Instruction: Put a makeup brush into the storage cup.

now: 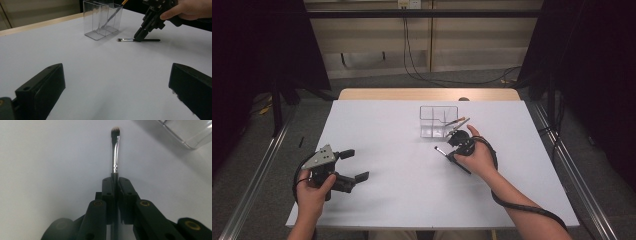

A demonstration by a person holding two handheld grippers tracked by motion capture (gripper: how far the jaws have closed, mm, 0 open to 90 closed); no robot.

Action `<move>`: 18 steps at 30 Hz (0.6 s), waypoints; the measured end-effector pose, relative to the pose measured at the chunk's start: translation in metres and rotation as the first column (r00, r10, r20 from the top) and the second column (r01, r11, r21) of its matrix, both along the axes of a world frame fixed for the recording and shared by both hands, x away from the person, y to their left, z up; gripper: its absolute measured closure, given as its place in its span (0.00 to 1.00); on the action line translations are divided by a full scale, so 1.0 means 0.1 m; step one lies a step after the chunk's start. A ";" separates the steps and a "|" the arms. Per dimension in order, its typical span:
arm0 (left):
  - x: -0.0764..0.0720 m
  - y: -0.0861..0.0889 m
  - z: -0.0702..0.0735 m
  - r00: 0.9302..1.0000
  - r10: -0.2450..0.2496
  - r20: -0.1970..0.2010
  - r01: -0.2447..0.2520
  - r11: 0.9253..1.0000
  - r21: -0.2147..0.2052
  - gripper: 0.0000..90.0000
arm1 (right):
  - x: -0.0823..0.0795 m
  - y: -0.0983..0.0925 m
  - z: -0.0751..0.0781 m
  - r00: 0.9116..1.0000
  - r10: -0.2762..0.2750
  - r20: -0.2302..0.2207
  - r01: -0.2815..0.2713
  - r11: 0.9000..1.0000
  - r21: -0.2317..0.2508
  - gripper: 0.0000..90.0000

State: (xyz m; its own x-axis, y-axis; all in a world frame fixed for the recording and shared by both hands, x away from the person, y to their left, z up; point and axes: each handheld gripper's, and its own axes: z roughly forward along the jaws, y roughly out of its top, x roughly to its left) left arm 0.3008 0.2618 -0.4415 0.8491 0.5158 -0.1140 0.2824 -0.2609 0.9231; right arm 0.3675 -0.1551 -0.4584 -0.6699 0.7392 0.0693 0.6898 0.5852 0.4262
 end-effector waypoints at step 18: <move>0.01 -0.02 -0.03 1.000 -0.005 -0.007 0.005 1.000 0.008 0.01 | 0.11 0.19 0.05 0.997 0.050 -0.062 -0.058 0.989 -0.135 0.90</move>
State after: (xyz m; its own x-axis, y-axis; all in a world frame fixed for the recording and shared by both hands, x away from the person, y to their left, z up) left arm 0.3017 0.2597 -0.4446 0.8509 0.5123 -0.1161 0.2878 -0.2698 0.9189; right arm 0.3784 -0.1364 -0.4536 -0.7066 0.7075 0.0100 0.6771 0.6720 0.3000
